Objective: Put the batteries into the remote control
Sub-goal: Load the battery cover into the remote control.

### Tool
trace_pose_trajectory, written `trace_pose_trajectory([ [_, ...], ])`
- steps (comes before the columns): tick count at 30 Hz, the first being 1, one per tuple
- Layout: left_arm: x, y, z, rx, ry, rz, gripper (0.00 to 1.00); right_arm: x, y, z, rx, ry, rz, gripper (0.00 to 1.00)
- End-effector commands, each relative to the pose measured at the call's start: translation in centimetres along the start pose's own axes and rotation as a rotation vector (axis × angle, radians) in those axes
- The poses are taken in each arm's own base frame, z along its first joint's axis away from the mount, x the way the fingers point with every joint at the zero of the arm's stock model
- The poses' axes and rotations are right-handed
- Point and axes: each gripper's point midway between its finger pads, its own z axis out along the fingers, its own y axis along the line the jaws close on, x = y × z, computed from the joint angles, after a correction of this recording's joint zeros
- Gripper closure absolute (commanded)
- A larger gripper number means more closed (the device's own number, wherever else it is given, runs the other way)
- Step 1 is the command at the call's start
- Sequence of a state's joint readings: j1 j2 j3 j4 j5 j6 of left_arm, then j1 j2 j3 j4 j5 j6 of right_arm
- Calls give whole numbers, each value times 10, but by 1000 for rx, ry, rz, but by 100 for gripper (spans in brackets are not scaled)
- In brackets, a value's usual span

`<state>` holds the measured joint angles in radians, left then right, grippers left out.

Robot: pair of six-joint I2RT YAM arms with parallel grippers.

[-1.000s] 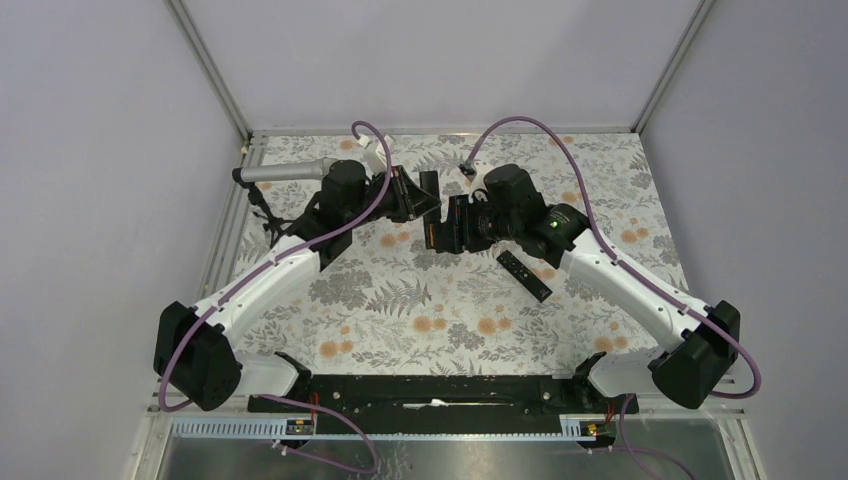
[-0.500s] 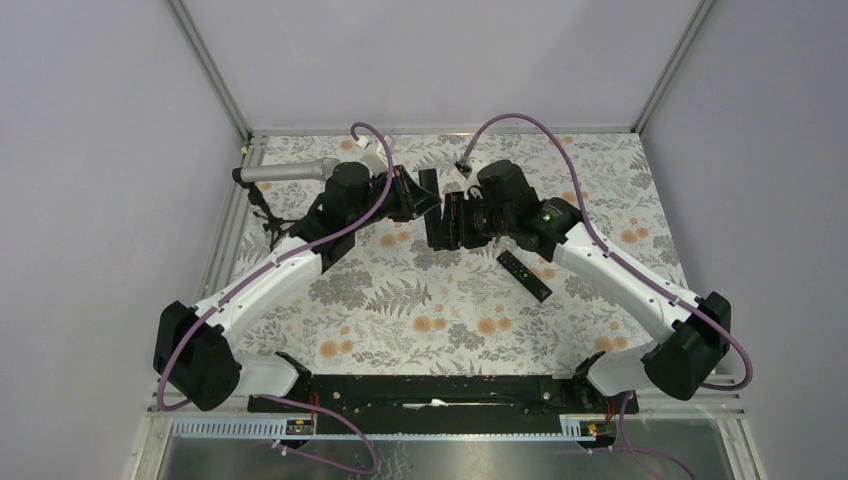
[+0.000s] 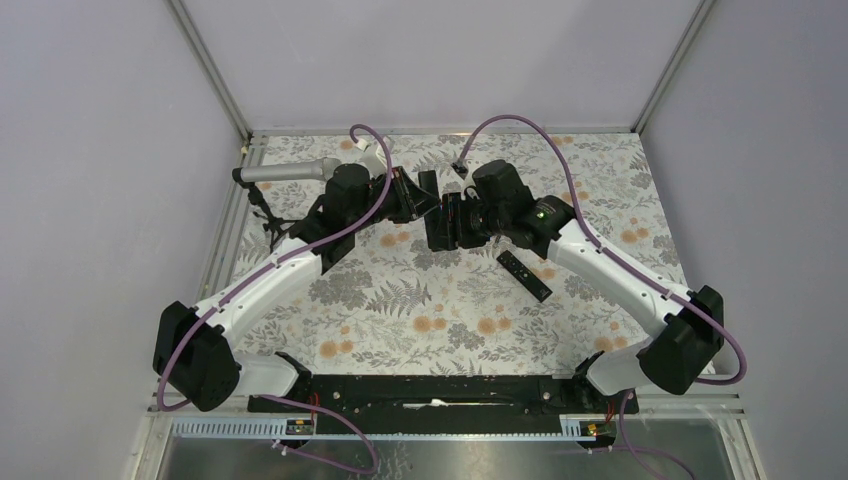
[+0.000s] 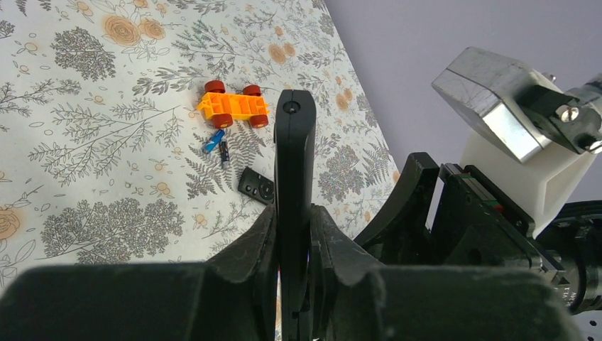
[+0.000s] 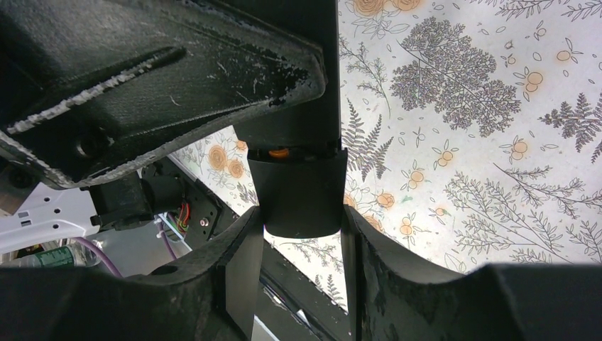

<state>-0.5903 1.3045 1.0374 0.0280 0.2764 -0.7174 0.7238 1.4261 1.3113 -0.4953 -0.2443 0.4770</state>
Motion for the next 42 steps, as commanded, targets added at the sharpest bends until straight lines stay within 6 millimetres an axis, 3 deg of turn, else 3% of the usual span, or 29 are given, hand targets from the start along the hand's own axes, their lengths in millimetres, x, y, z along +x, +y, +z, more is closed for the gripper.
trace_pose_trajectory([
  [1,-23,-31,-7,93,-64,-4,100,-18,3,-2,20,-49,-3,60],
  [15,-23,-32,4,42,14,-73,100,-15,7,-1,-20,-56,-89,59],
  [25,-32,-43,1,81,-13,-102,100,-3,7,3,-22,16,-53,58],
  [33,-39,-40,-3,78,-26,-119,100,5,3,5,20,90,1,57],
  [42,-33,-50,-7,145,-7,-126,100,-6,-5,12,70,55,-7,57],
])
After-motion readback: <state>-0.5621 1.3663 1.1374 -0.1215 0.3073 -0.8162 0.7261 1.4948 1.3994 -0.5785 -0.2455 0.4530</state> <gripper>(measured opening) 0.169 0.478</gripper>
